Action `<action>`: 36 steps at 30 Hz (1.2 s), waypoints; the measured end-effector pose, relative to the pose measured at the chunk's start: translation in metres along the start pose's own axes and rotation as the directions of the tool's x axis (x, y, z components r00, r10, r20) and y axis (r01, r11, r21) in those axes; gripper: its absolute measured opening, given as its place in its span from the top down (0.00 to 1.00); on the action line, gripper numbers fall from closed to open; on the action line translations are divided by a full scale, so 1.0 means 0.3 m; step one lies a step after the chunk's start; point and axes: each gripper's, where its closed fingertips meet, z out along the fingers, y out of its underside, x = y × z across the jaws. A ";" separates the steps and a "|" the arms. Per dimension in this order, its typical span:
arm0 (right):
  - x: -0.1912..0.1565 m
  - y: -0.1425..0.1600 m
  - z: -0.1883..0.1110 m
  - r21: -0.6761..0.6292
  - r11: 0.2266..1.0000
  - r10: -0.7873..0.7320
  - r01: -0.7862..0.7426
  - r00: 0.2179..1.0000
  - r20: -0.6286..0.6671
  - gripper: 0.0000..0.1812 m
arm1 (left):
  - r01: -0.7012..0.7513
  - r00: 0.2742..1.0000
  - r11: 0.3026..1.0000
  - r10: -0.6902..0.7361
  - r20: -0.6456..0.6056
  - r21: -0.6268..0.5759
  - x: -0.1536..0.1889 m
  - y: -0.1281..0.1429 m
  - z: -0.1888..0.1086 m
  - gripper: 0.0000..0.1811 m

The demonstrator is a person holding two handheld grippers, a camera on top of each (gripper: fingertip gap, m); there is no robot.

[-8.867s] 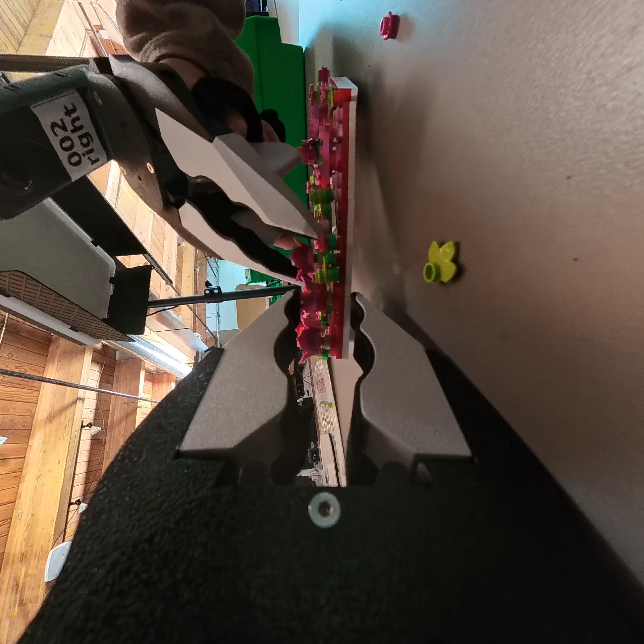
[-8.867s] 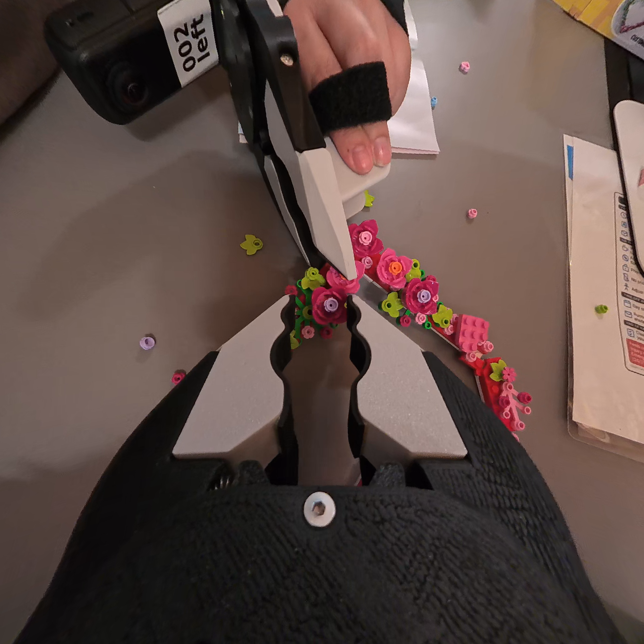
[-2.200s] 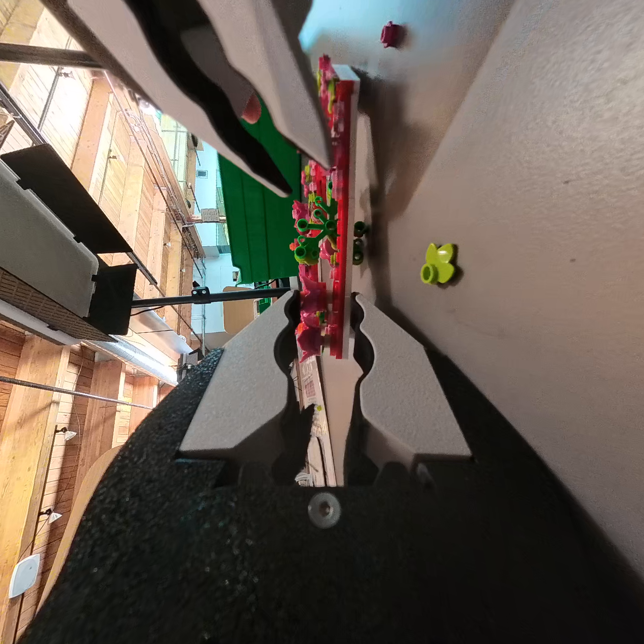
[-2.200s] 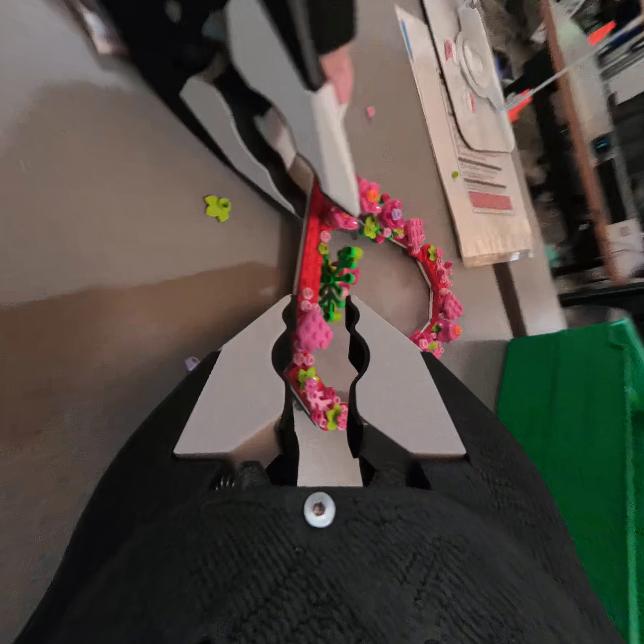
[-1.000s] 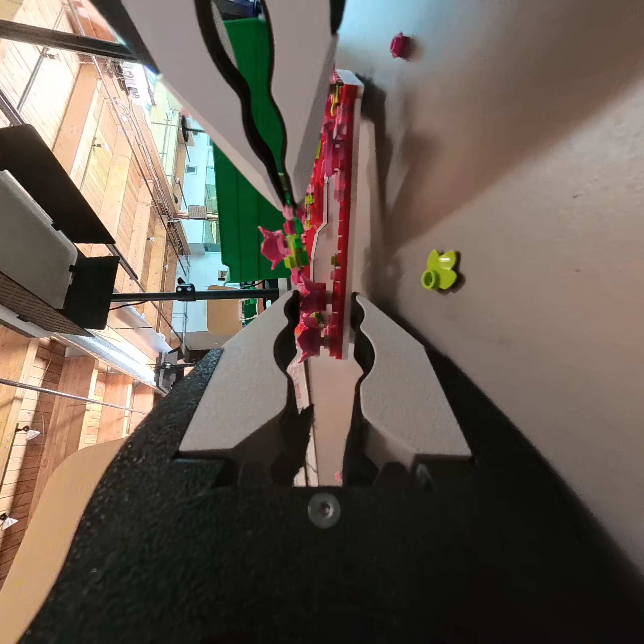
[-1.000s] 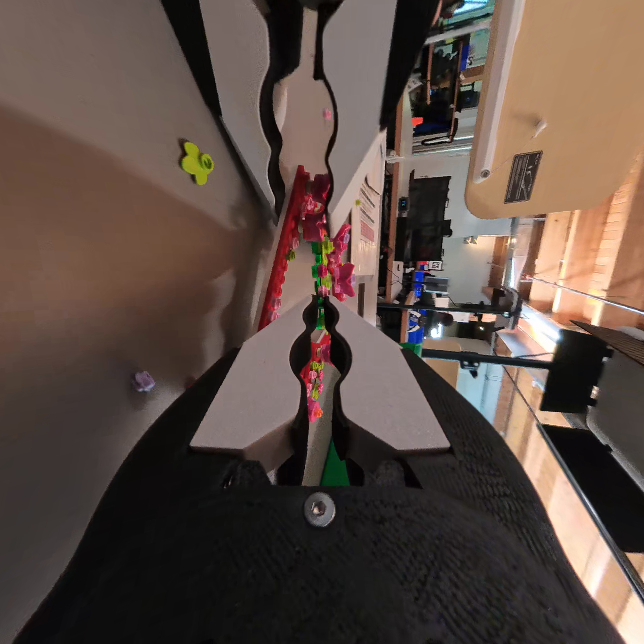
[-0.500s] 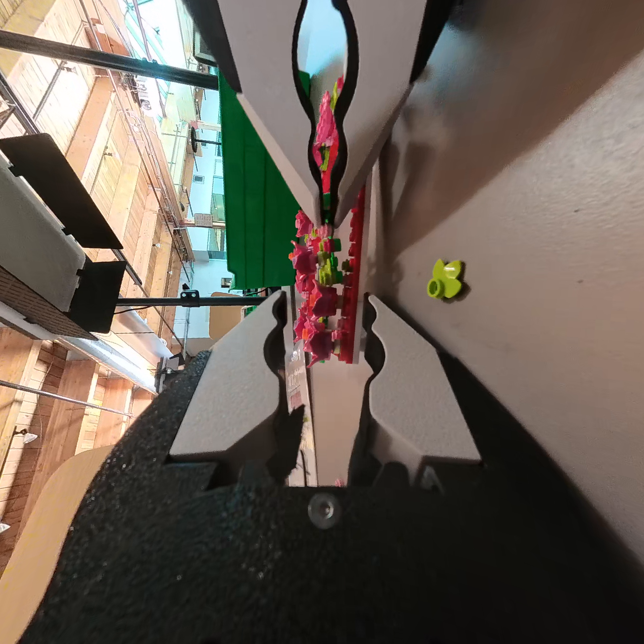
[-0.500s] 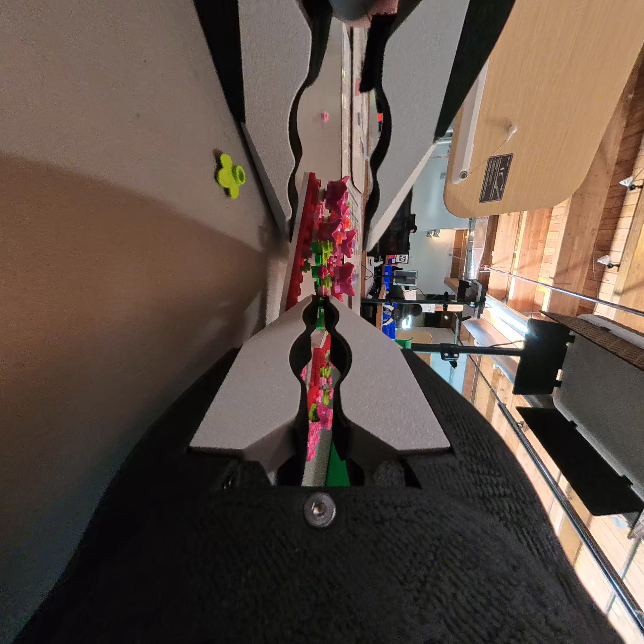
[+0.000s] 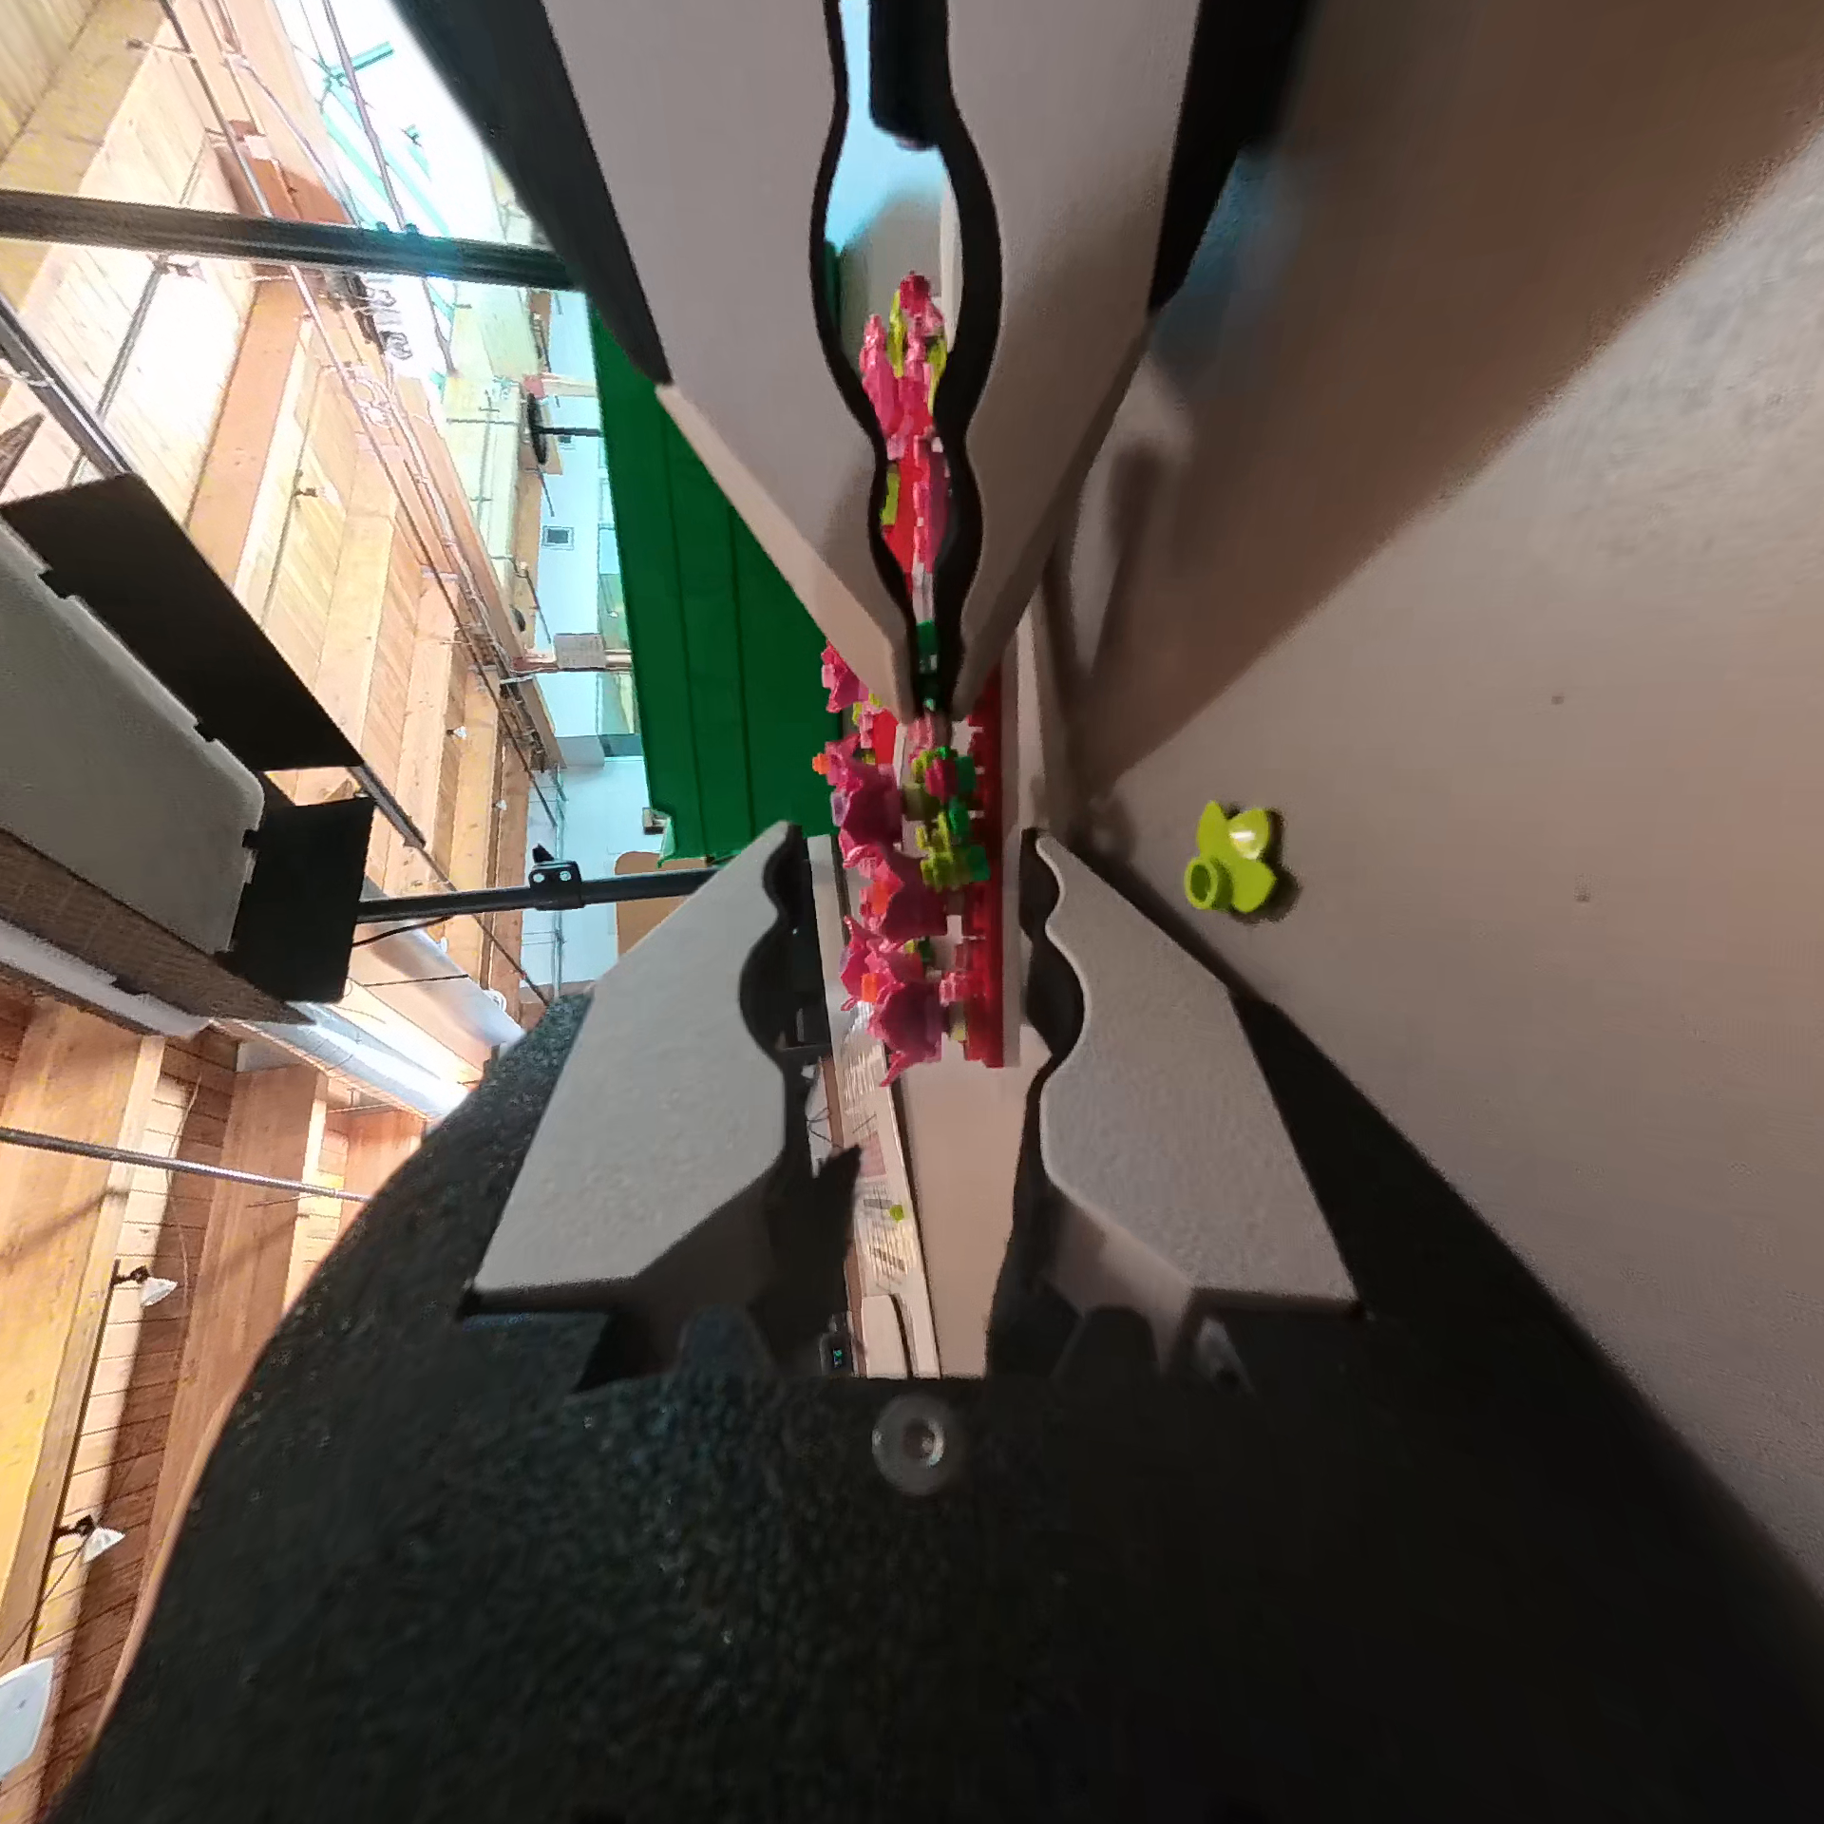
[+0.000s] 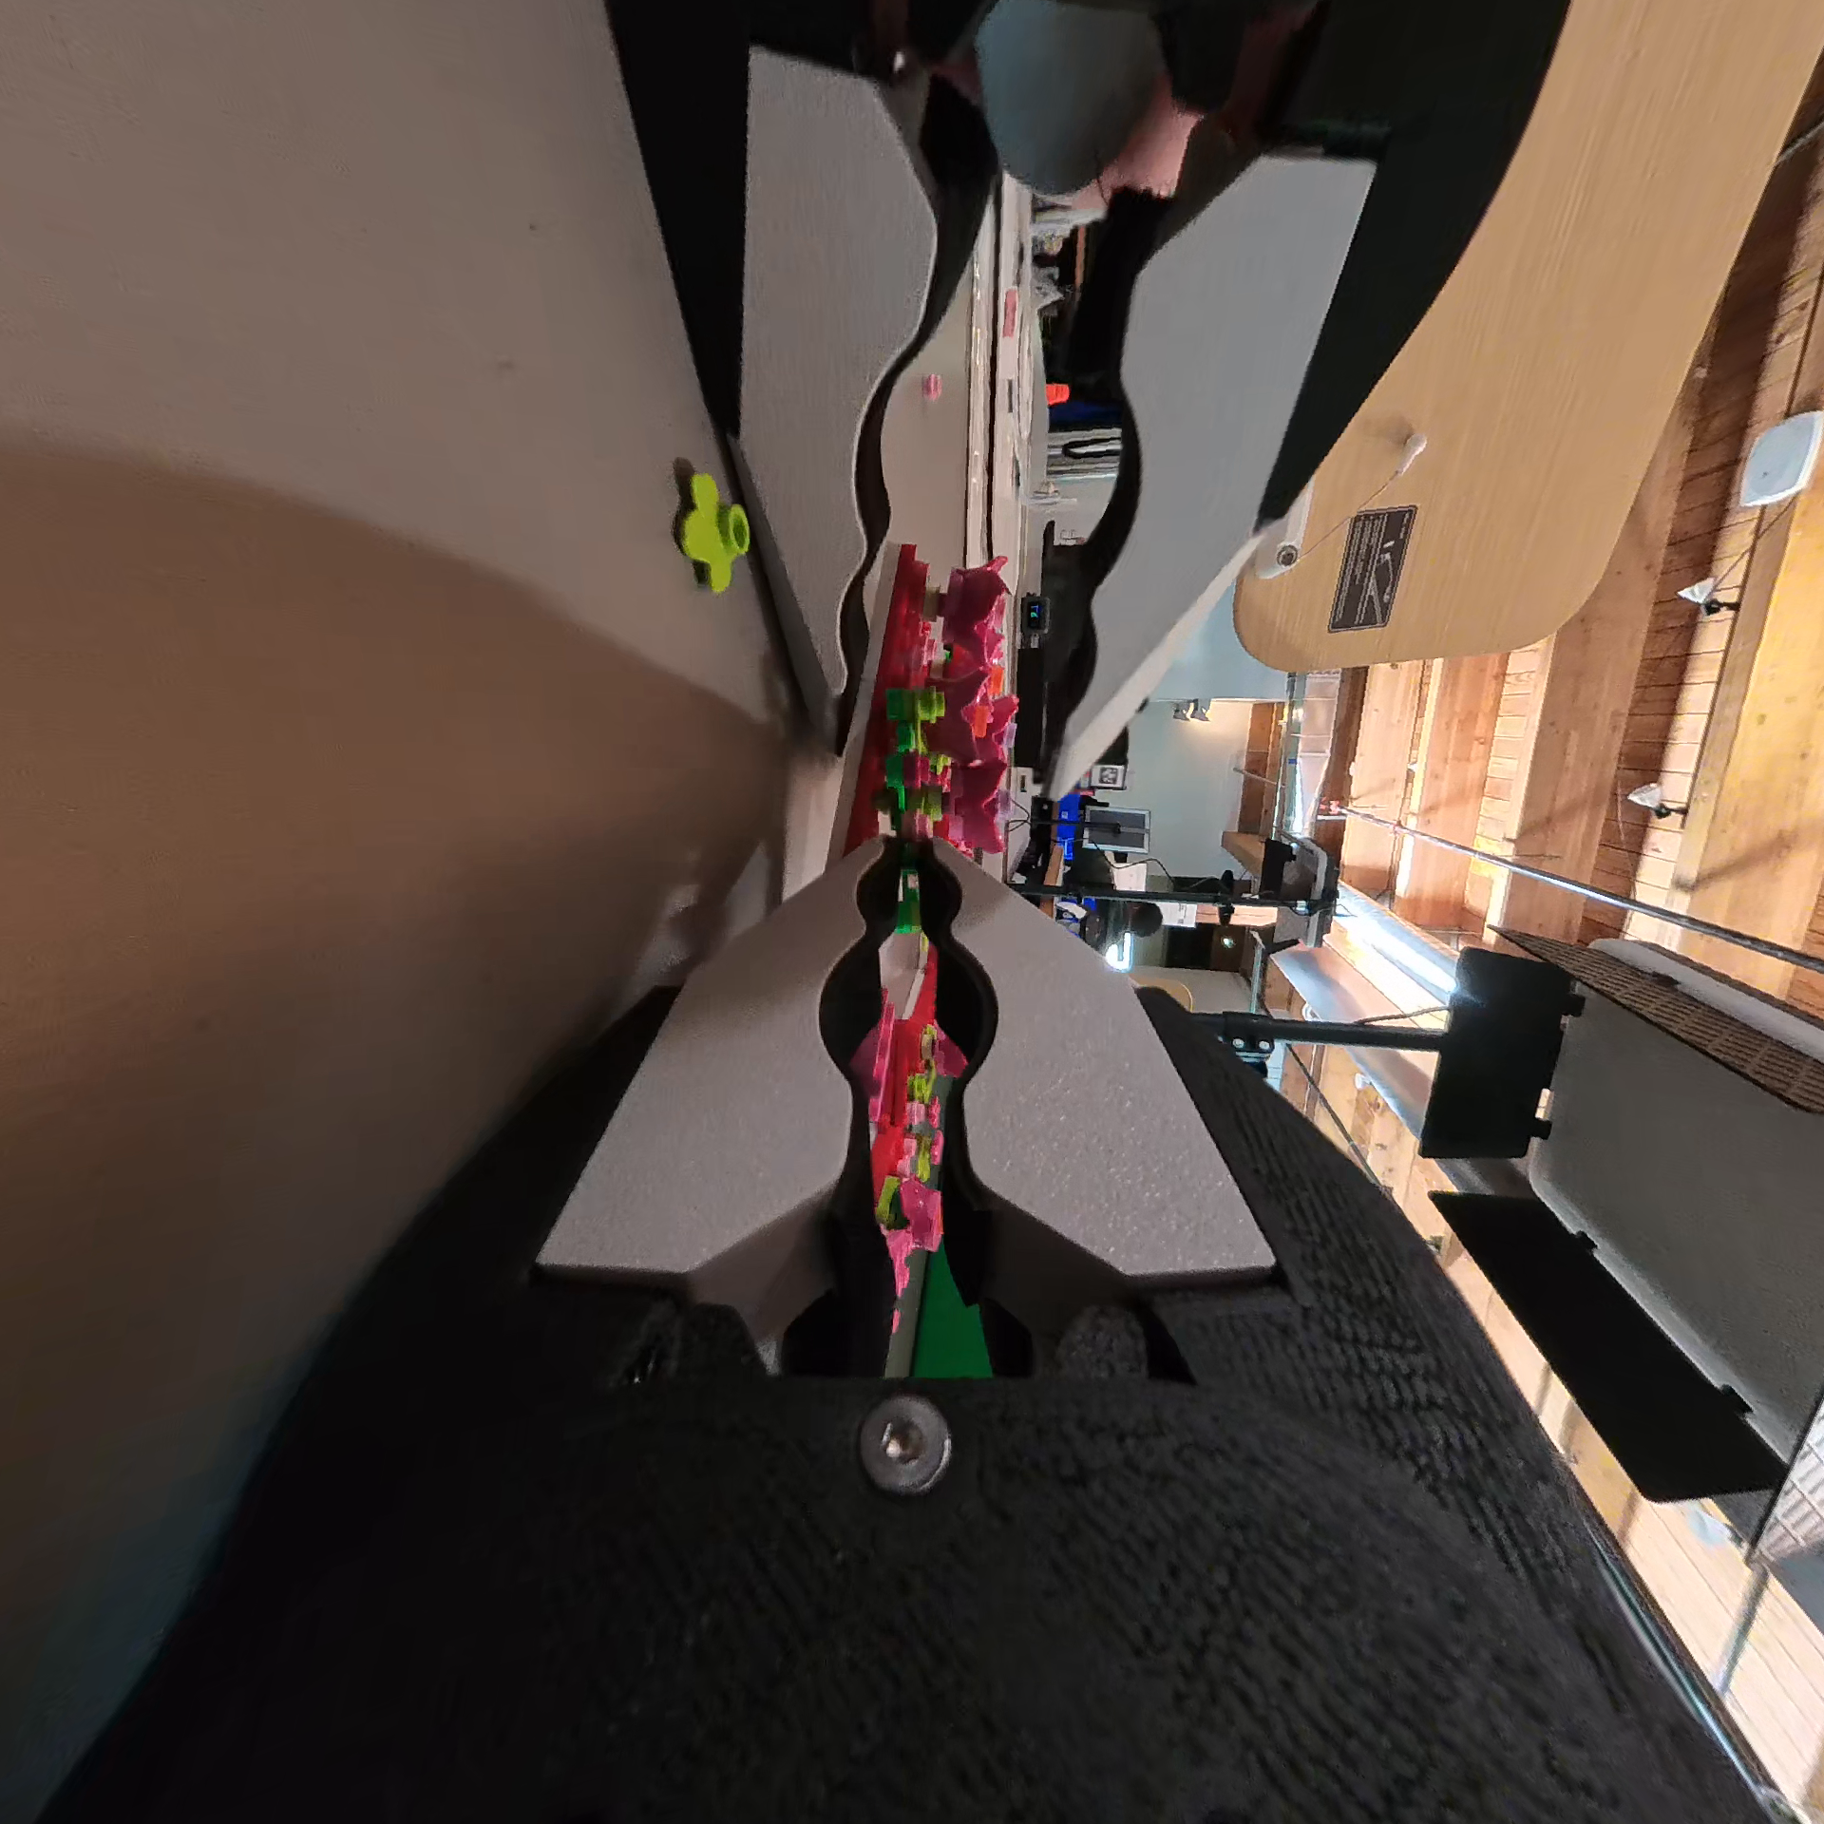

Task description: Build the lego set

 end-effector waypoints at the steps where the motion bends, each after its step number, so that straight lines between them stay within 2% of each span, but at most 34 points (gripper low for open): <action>1: 0.000 0.000 0.000 0.002 1.000 0.005 -0.005 1.000 0.001 1.00 | -0.001 1.000 1.000 0.001 -0.011 -0.002 0.005 0.000 0.002 0.79; 12: -0.005 -0.004 -0.007 0.029 0.999 0.039 -0.039 0.999 0.020 0.98 | -0.049 0.999 0.999 0.049 -0.004 -0.024 0.007 0.002 0.005 0.85; 17: -0.004 0.014 -0.023 0.041 0.983 0.175 -0.178 0.982 0.069 0.91 | -0.048 0.999 0.998 0.048 0.010 -0.027 0.004 -0.001 0.007 0.86; 23: -0.006 0.038 -0.039 0.053 0.978 0.196 -0.201 0.976 0.096 0.87 | -0.035 0.999 0.999 0.035 0.011 -0.031 0.004 0.001 0.008 0.86; 30: 0.004 0.040 -0.053 0.077 0.961 0.255 -0.266 0.959 0.122 0.92 | -0.032 0.999 0.999 0.033 0.012 -0.037 0.004 0.003 0.009 0.86; 36: 0.008 0.038 -0.053 0.089 0.970 0.213 -0.225 0.969 0.121 0.95 | -0.032 0.999 0.999 0.033 0.015 -0.040 0.003 0.005 0.009 0.86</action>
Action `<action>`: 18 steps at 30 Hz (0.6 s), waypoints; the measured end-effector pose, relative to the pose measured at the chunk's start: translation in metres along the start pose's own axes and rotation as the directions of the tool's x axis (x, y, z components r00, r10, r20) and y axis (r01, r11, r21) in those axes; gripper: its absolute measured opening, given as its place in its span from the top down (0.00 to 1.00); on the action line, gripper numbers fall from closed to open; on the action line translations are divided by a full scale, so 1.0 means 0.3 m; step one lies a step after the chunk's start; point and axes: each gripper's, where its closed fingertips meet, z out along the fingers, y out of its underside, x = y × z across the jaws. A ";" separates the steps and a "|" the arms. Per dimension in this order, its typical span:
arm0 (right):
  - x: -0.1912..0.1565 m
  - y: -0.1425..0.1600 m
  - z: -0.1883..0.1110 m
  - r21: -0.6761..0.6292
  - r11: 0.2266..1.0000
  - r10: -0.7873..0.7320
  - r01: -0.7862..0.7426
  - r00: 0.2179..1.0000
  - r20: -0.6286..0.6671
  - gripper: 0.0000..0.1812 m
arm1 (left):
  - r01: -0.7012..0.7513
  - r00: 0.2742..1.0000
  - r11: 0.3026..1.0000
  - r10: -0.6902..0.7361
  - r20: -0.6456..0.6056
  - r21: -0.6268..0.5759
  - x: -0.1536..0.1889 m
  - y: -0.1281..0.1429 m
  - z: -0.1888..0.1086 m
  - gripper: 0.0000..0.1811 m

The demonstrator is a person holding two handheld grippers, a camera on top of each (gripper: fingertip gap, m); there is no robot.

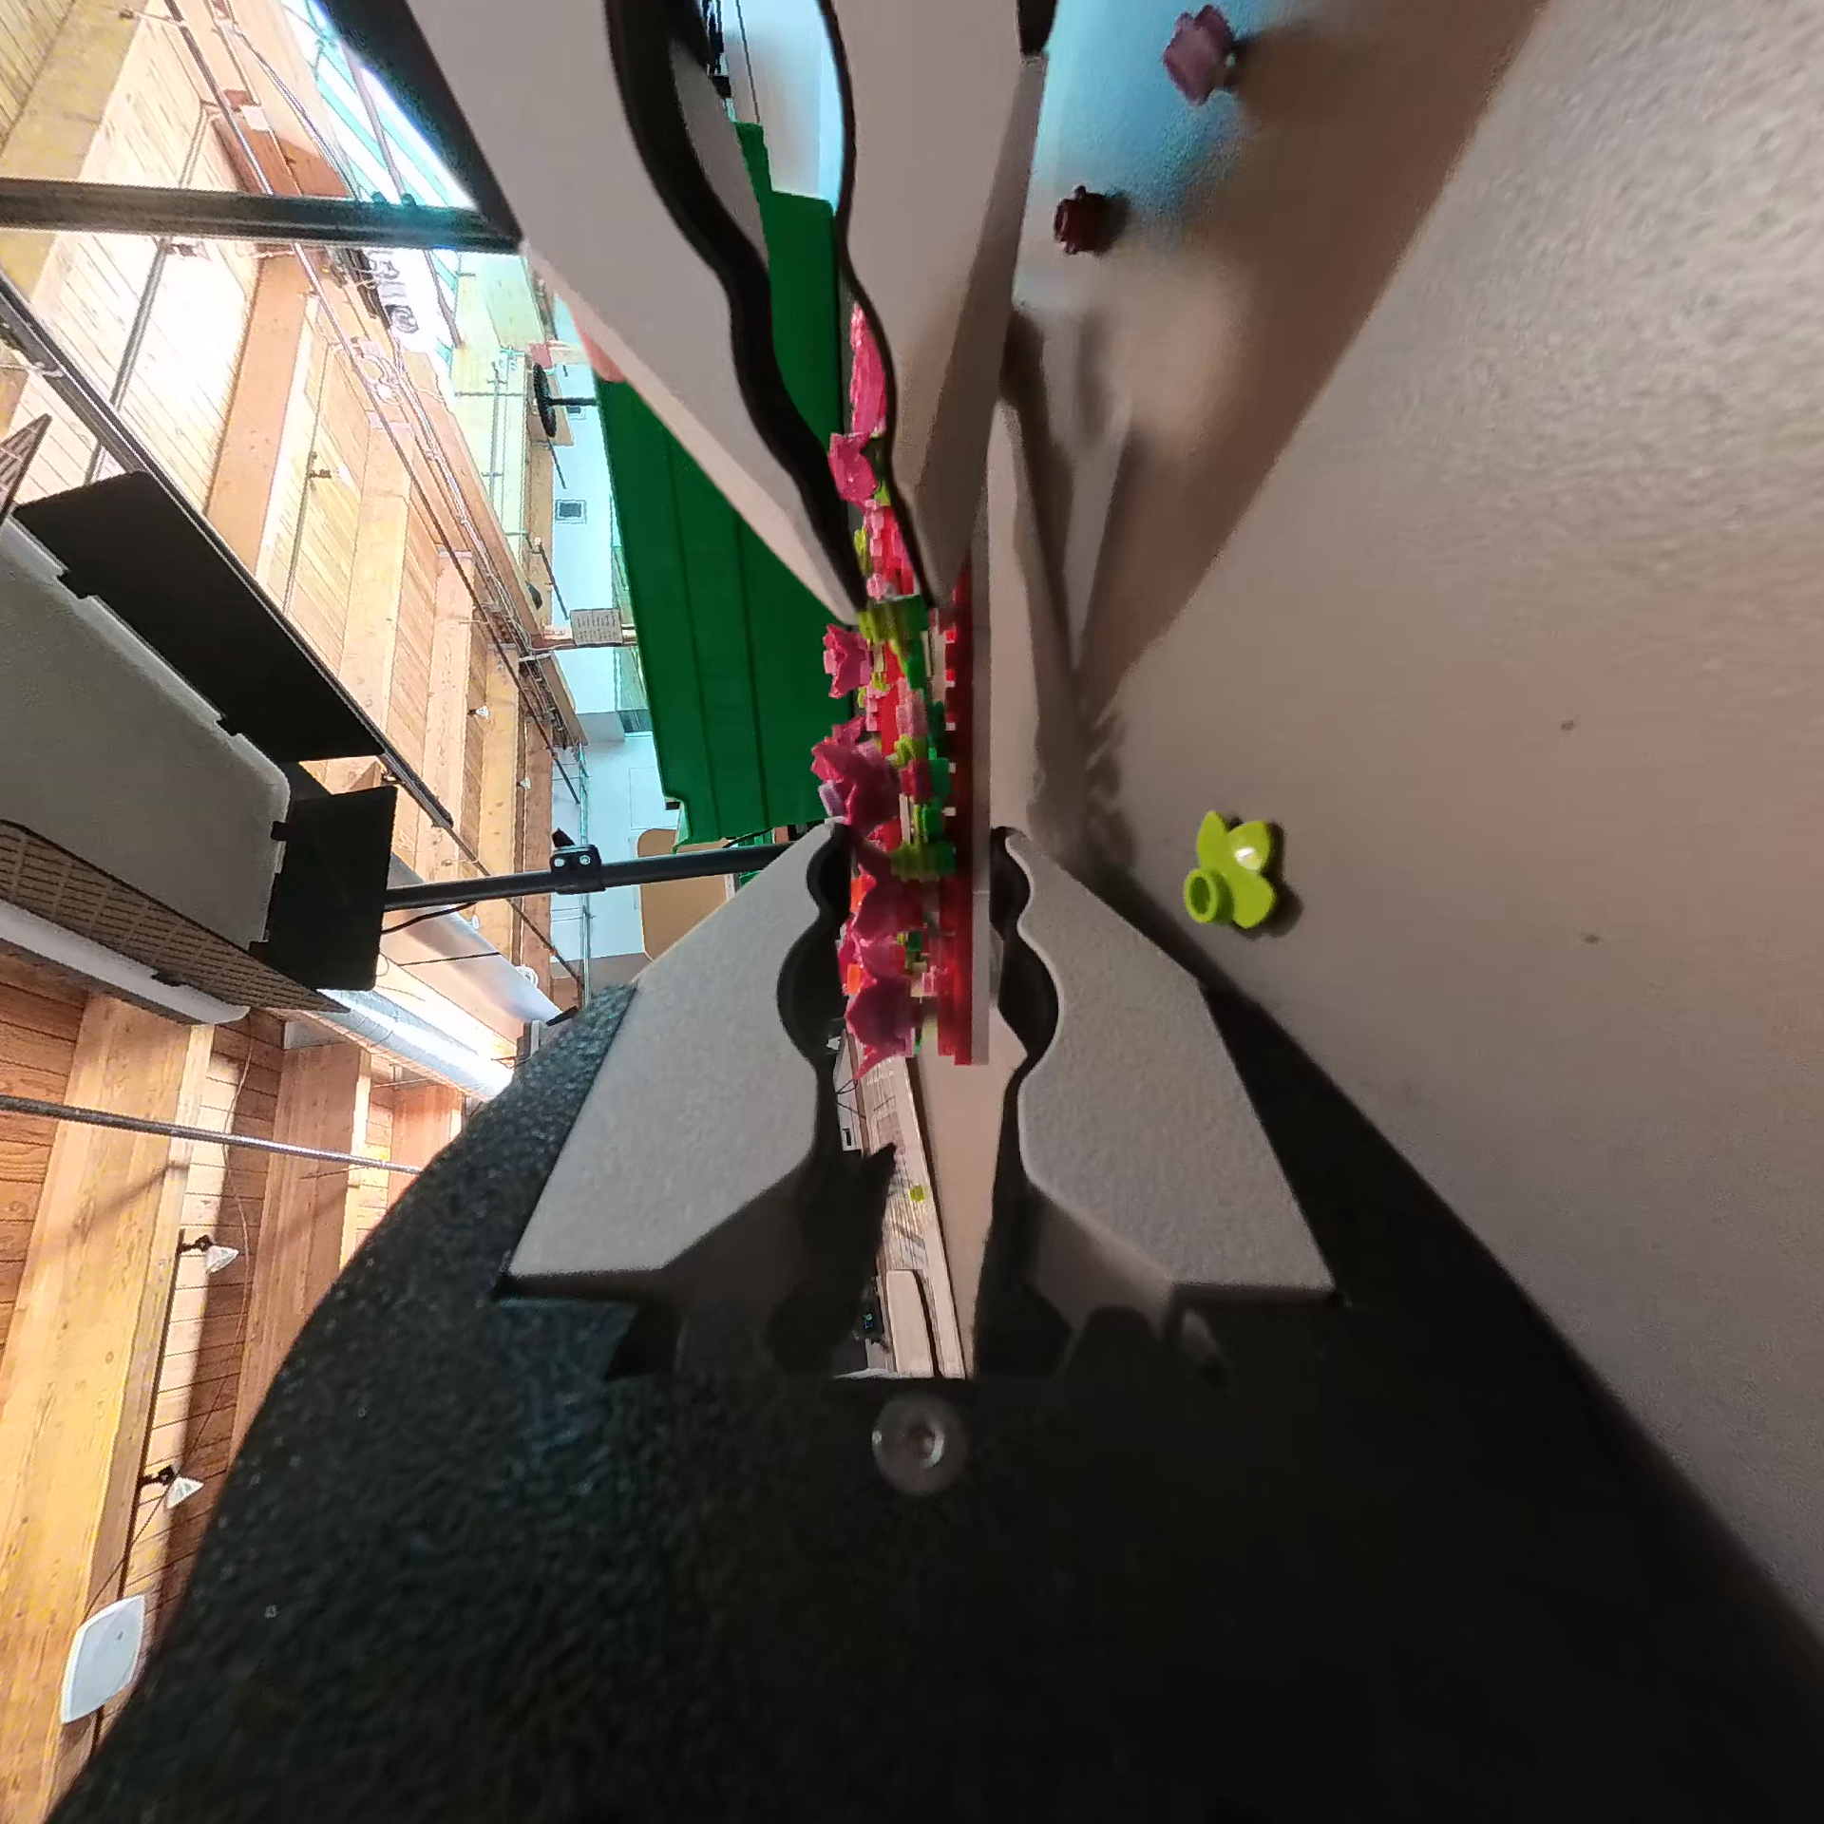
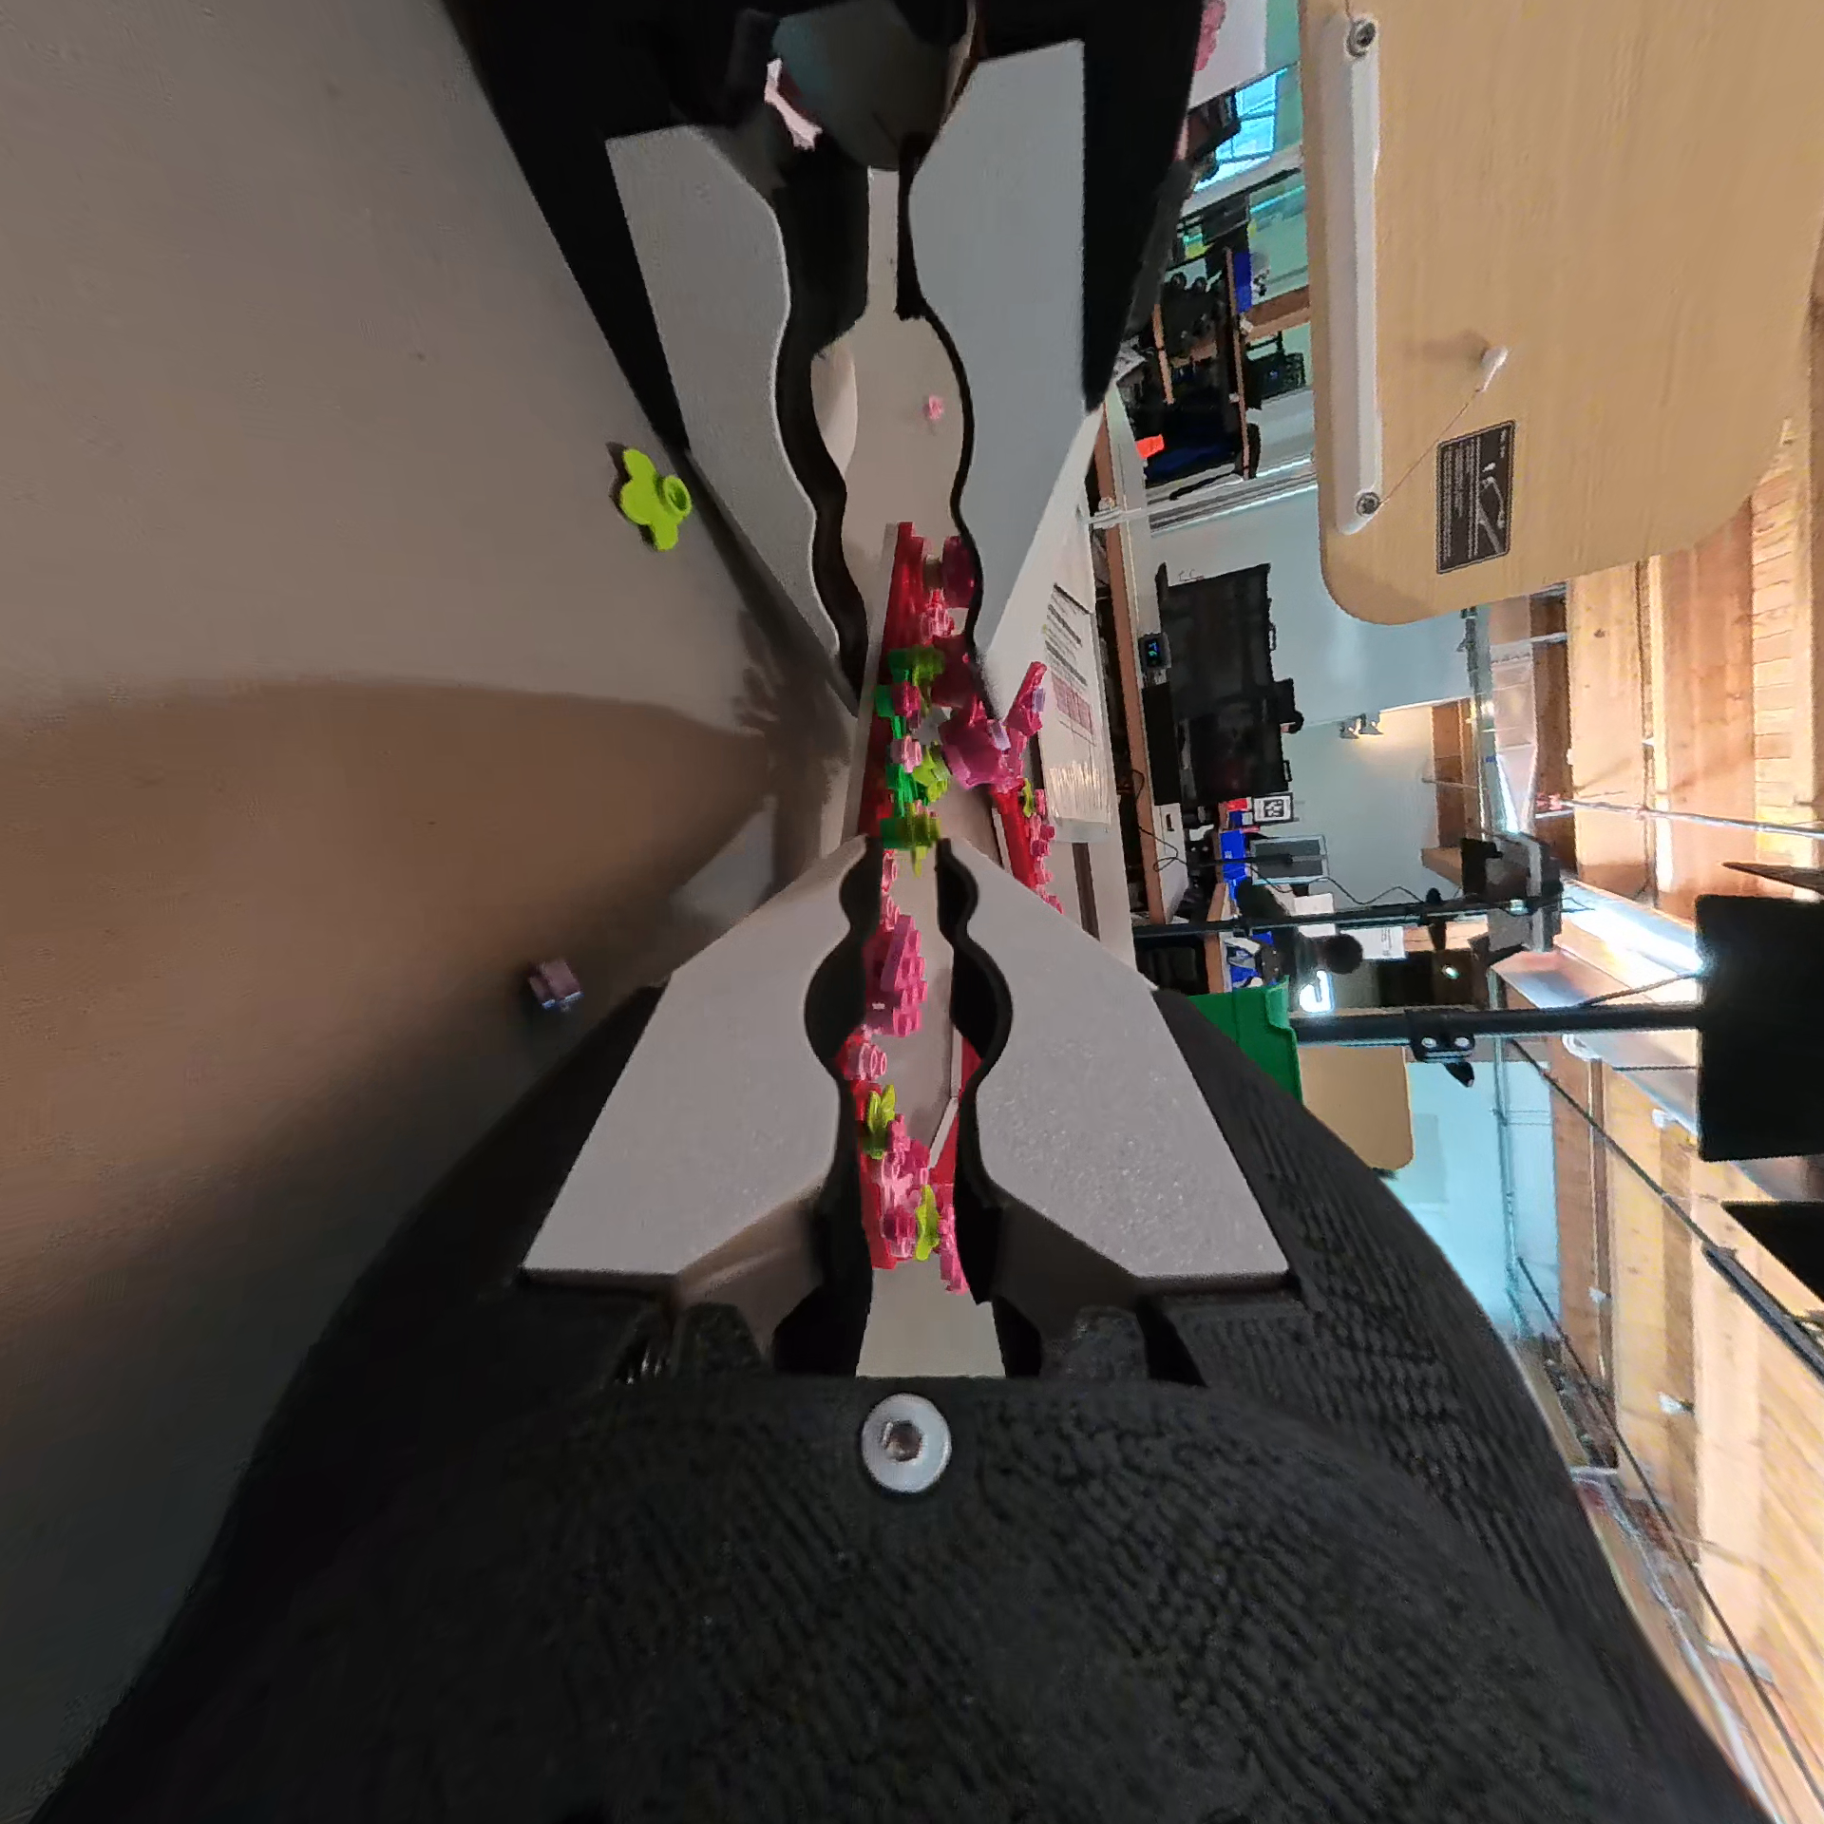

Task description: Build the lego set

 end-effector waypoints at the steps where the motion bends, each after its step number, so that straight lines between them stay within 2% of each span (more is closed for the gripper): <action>1: 0.004 0.003 0.000 -0.005 1.000 -0.006 0.006 1.000 -0.006 0.96 | 0.002 1.000 1.000 -0.002 -0.002 -0.002 0.001 0.001 0.000 0.86; 18: 0.021 0.033 0.010 -0.055 0.998 0.010 -0.008 0.999 0.039 0.96 | -0.007 1.000 1.000 0.007 0.002 -0.011 -0.002 0.002 0.001 0.87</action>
